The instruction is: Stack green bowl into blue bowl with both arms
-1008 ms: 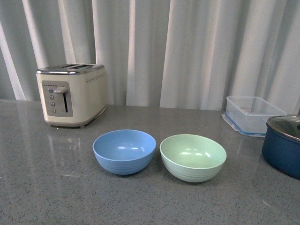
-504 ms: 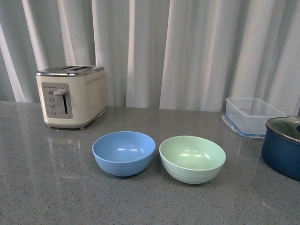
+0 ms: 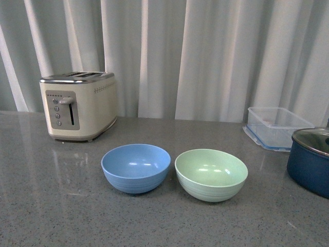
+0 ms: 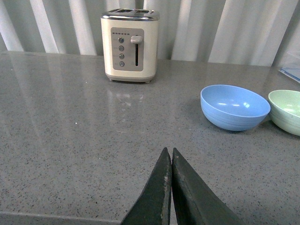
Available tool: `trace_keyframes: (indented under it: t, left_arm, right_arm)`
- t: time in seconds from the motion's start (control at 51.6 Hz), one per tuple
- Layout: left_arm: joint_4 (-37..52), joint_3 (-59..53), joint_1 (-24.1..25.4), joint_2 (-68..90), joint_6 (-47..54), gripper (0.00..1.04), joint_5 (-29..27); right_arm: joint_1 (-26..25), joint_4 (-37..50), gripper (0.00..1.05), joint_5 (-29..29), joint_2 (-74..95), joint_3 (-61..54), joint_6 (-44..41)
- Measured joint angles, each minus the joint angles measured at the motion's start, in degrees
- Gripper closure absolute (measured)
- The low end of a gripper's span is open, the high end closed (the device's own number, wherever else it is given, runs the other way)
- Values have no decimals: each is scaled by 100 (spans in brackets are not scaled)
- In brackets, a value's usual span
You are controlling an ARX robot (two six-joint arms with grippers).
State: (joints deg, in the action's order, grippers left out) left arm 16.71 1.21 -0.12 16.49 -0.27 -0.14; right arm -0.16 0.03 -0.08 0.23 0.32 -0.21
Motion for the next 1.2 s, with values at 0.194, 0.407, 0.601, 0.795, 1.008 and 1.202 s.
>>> trace_keyframes:
  t: [0.194,0.407,0.601,0.795,1.008,1.202]
  left_arm:
    - [-411,0,0,-413,-2,101,0]
    - [-793,0,0,-789,-2,101,-2]
    - [-1659,0,0,-1624,0,101,-2]
    - [-1668,0,0,-1626,0,88,0]
    - [-1668,0,0,-1628,0,43,4]
    - [-1668,0,0,-1628,0,13,-2]
  right_arm:
    - [0,0,10,0,0,0,0]
    - [0,0,10,0,0,0,0]
    - [0,0,10,0,0,0,0]
    - [0,0,10,0,0,0,0]
    - [632,-2555,10,160,3038,1779,402]
    - [1169,-2041,10,310,5270,3198,588]
